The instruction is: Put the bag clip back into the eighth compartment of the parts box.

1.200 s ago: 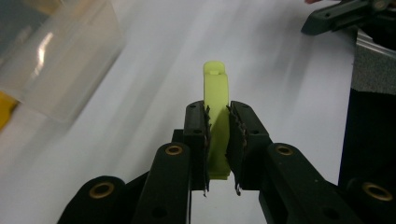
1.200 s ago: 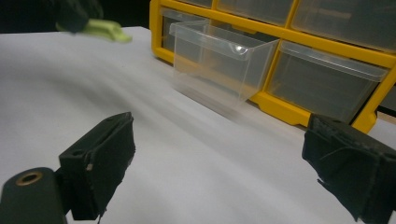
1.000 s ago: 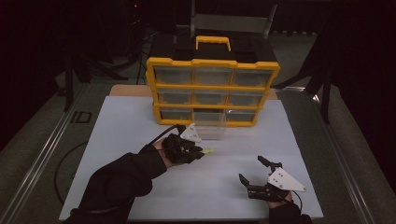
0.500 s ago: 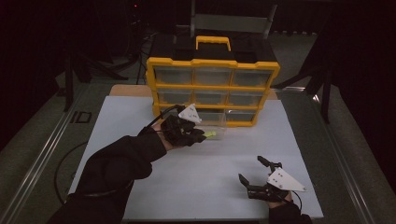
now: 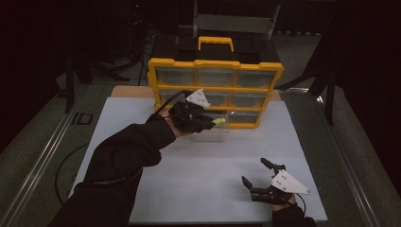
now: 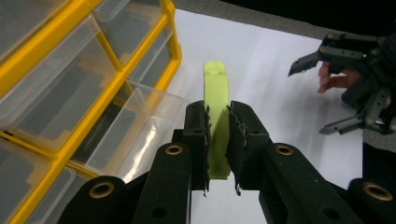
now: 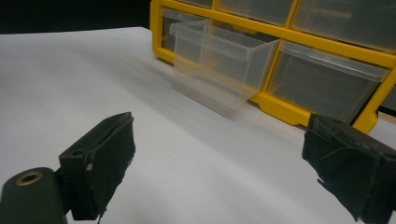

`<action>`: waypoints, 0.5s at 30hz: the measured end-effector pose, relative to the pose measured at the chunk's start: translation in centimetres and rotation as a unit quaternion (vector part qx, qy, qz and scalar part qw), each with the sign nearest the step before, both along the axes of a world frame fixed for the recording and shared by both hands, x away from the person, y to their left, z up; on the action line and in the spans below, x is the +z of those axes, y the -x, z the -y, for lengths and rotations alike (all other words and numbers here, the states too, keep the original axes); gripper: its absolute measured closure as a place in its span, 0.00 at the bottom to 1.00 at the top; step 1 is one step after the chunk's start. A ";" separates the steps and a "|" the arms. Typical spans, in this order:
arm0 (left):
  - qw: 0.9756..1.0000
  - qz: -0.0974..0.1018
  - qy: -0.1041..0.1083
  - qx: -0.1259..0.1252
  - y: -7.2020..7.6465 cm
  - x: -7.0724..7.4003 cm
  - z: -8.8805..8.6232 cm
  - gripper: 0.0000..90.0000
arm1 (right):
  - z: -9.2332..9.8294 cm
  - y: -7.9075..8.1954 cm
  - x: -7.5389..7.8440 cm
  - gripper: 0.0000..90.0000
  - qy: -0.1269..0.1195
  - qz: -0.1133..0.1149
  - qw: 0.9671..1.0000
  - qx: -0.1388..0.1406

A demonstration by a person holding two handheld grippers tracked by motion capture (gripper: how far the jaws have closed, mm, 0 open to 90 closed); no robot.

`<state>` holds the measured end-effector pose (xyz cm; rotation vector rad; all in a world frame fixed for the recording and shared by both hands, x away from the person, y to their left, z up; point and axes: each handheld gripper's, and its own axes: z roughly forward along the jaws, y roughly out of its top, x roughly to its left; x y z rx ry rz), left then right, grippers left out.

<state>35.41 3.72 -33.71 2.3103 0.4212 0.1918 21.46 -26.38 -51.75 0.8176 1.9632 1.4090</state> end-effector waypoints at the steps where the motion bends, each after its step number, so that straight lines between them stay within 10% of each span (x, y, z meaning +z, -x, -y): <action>1: 1.000 0.000 0.004 0.005 -0.5 0.1 0.1 0.87 | 0.0 0.0 0.0 0.10 0.000 0.001 1.000 0.001; 15: 0.998 -0.035 0.020 0.044 -4.0 -1.3 0.1 0.87 | 0.0 -0.1 -0.1 0.10 0.003 0.001 1.000 0.003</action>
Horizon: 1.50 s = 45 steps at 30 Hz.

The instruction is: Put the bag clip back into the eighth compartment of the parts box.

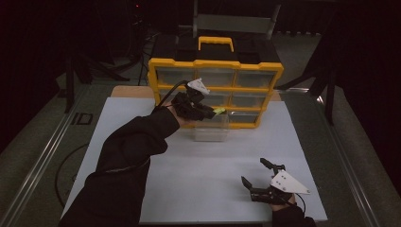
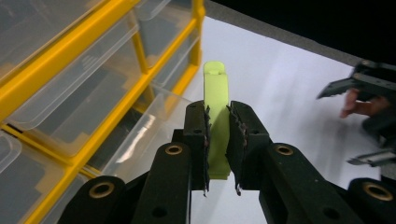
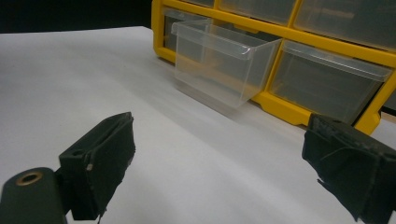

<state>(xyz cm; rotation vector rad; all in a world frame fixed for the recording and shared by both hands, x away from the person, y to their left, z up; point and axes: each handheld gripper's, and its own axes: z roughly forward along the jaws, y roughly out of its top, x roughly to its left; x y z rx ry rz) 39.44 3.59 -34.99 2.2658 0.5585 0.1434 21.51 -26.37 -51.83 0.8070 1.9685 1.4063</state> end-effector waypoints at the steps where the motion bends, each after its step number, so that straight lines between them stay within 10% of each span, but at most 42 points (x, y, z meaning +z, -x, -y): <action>1: 1.000 -0.001 0.004 0.009 -0.4 -0.5 0.0 0.87 | 0.0 0.0 0.0 0.10 0.000 -0.001 1.000 0.000; 26: 0.998 -0.044 0.007 0.048 -4.0 -6.8 0.4 0.87 | 0.1 0.0 0.0 0.10 -0.001 0.000 1.000 0.001; 45: 0.996 -0.061 -0.030 0.065 -4.7 -9.4 1.9 0.87 | 0.1 0.0 -0.1 0.10 -0.003 -0.005 1.000 0.002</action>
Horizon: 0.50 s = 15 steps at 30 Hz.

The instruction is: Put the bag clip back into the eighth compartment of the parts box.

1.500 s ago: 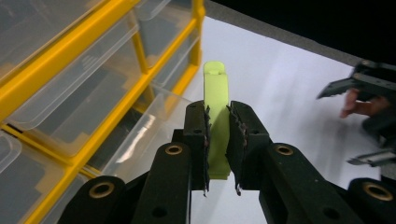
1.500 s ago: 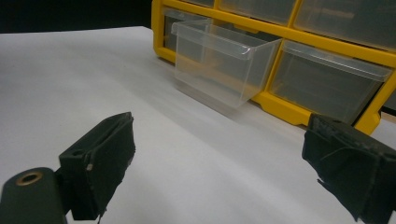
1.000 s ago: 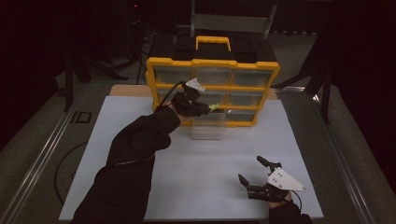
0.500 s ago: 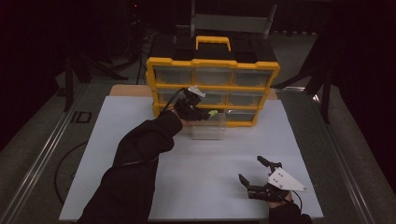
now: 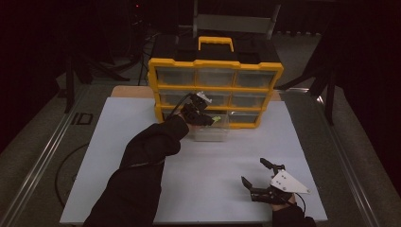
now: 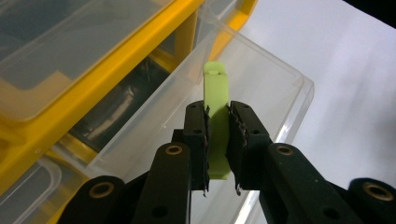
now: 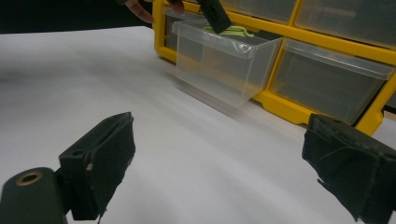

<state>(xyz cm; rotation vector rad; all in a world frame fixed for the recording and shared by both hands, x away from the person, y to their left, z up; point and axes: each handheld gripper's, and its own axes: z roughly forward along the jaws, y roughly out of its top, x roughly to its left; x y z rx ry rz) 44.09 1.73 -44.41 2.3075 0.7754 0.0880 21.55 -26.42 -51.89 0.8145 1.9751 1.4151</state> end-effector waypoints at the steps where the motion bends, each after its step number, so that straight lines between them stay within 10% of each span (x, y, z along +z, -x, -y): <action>1: 1.000 0.004 0.004 0.002 0.0 0.2 -0.1 0.86 | 0.0 0.0 0.0 0.10 0.000 0.002 1.000 0.000; 15: 0.999 -0.004 0.038 0.008 0.6 1.1 -1.7 0.47 | 0.0 0.0 0.0 0.10 0.002 0.002 1.000 -0.001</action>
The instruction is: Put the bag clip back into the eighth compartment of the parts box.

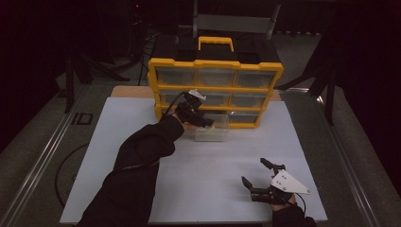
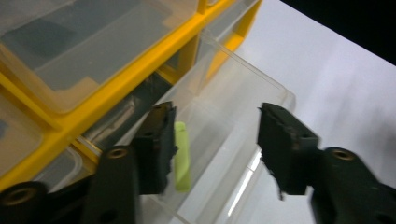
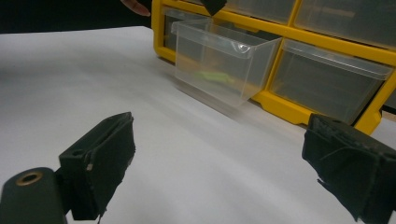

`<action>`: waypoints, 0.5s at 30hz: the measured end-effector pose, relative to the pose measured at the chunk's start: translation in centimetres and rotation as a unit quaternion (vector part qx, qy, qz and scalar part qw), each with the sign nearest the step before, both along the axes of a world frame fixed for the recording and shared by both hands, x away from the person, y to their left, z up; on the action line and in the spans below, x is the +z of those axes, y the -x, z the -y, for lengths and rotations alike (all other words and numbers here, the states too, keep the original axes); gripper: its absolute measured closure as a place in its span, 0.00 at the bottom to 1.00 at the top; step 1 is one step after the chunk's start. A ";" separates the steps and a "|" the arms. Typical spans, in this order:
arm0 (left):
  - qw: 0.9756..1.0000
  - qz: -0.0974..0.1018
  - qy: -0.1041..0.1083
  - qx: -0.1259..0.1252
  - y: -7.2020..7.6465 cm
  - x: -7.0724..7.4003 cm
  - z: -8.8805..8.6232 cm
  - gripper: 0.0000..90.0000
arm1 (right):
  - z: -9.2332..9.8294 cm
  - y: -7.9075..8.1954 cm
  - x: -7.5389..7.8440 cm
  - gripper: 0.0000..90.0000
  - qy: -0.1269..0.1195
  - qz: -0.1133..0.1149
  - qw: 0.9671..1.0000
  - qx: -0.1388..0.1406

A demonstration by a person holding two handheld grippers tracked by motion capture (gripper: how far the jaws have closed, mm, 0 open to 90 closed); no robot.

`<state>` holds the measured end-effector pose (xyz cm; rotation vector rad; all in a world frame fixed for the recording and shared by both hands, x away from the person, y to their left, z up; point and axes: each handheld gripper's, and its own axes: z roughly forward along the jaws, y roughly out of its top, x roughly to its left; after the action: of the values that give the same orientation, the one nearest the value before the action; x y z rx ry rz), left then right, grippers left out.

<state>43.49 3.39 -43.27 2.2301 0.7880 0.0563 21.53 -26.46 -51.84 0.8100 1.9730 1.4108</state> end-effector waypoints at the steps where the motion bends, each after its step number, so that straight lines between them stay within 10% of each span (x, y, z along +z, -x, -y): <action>1: 1.000 0.001 -0.003 0.001 0.2 0.0 -0.2 0.43 | 0.0 0.0 0.0 0.10 -0.001 0.001 1.000 0.000; 15: 1.000 -0.008 0.013 -0.016 1.0 0.7 -1.5 0.10 | 0.0 0.0 0.0 0.10 0.002 0.002 1.000 0.001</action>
<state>42.46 4.91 -42.53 2.2198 0.7577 0.0131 21.56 -26.45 -51.84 0.8034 1.9730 1.4076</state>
